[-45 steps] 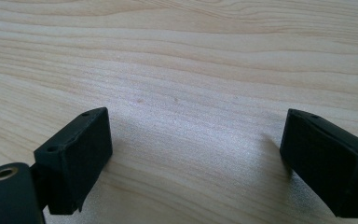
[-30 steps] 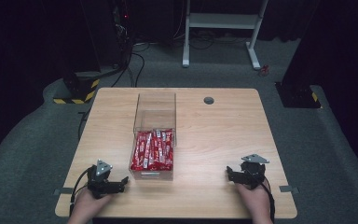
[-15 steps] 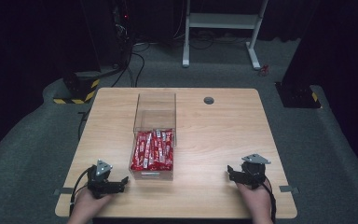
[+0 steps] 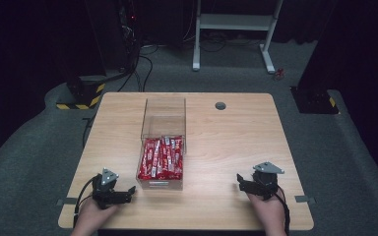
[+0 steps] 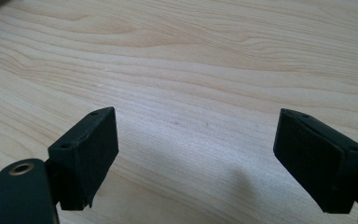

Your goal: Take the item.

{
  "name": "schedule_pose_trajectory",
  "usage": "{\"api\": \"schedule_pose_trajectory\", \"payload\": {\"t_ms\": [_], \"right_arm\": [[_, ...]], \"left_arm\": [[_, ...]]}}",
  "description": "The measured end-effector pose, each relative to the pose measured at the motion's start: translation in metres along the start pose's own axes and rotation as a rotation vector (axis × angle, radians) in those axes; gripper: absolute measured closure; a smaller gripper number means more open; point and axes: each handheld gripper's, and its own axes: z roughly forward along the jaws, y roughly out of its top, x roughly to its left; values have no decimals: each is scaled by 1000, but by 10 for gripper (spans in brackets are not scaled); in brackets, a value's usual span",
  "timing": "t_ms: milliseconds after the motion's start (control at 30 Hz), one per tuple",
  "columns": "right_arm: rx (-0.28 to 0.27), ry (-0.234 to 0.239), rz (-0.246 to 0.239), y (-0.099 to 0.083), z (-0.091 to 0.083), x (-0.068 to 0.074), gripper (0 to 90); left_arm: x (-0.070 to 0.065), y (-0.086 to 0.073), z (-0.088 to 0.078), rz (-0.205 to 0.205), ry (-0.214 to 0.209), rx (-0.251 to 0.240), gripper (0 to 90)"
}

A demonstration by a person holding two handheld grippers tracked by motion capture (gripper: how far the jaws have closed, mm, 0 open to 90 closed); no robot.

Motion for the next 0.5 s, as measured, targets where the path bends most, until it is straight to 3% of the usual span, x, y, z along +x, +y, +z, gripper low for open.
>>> {"api": "schedule_pose_trajectory", "payload": {"t_ms": [500], "right_arm": [[-2, 24, -32, 3, 4, 14, 141]], "left_arm": [[0, 0, 0, 0, 0, 0, 6]]}}
